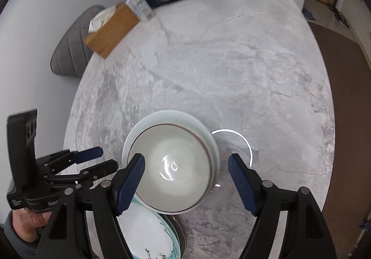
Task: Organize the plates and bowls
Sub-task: 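Open the left tool and withdraw beside the bowl stack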
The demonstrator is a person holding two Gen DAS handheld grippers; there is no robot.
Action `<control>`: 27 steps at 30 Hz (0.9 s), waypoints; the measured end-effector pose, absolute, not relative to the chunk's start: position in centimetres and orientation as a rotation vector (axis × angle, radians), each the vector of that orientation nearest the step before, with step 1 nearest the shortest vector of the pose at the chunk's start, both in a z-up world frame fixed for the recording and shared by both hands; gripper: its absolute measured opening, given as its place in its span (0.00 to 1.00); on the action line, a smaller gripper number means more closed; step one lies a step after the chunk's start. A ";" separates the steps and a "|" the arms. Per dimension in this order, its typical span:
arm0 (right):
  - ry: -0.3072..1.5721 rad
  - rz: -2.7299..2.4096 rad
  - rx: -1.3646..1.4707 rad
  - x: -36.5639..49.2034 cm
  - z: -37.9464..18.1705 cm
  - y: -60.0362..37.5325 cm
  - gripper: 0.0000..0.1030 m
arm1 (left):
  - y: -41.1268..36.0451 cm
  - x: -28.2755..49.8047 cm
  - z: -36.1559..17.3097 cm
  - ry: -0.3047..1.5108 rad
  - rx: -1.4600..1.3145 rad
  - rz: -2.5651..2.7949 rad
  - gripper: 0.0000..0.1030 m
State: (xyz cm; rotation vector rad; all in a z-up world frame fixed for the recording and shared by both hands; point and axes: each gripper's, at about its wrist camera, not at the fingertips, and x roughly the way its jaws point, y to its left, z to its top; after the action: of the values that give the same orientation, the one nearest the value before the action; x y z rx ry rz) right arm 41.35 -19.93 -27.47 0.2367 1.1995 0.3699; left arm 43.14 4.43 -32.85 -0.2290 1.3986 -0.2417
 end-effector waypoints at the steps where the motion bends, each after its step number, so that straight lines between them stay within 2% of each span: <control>1: 1.180 0.385 0.308 41.1 -27.7 -21.3 0.74 | 4.8 43.1 -32.8 1.392 -0.233 -0.236 0.54; 4: 1.186 0.457 0.590 40.4 -29.8 -24.8 0.74 | 5.6 42.9 -33.2 1.387 -0.260 -0.238 0.54; 6: 1.193 0.435 0.669 39.7 -31.5 -26.5 0.74 | 5.8 42.7 -33.7 1.394 -0.258 -0.232 0.54; 13: 1.224 0.251 0.556 38.3 -34.8 -28.2 0.73 | 5.4 42.3 -35.6 1.398 -0.149 -0.185 0.54; 15: 1.233 0.248 0.558 38.3 -35.6 -28.4 0.73 | 5.7 42.3 -36.3 1.404 -0.157 -0.172 0.54; 18: 1.238 0.271 0.571 38.5 -36.5 -28.6 0.71 | 6.2 42.4 -36.8 1.398 -0.177 -0.168 0.61; 22: 1.246 0.305 0.612 38.7 -37.3 -28.6 0.66 | 6.3 42.8 -37.2 1.396 -0.195 -0.174 0.62; 27: 1.247 0.341 0.614 39.1 -37.6 -28.0 0.65 | 5.9 42.9 -37.8 1.407 -0.191 -0.198 0.62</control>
State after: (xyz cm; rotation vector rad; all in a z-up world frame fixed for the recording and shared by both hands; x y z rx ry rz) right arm 39.05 -27.99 -37.65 0.6137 1.2474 0.3411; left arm 42.92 5.92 -37.76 -0.1915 1.4075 -0.1977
